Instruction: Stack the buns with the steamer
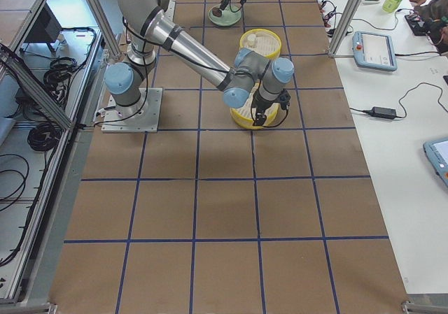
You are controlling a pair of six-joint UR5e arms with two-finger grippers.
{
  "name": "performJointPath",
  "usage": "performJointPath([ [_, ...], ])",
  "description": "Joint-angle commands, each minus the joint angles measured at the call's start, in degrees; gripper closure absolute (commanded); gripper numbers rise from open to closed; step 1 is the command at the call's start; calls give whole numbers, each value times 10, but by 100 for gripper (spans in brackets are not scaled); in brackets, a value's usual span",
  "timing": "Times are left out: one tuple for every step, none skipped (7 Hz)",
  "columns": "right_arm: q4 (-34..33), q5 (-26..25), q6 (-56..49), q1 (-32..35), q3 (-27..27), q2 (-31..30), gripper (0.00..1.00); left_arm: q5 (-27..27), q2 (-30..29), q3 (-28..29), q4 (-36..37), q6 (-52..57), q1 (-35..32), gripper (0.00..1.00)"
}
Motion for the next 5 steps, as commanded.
performJointPath([
  [-48, 3, -1, -1, 4, 19, 1, -27, -4, -2, -2, 3, 0, 49],
  [-50, 3, -1, -1, 6, 19, 6, -27, -3, -2, -4, 3, -1, 83],
  [-51, 3, -1, -1, 6, 20, 27, -28, -1, -1, -6, 1, -3, 95],
  [-51, 4, 0, -1, 6, 20, 55, -51, 18, 9, -6, 0, -1, 98],
  [-51, 8, 0, -1, 6, 20, 86, -115, 42, 34, -29, -13, -1, 98],
])
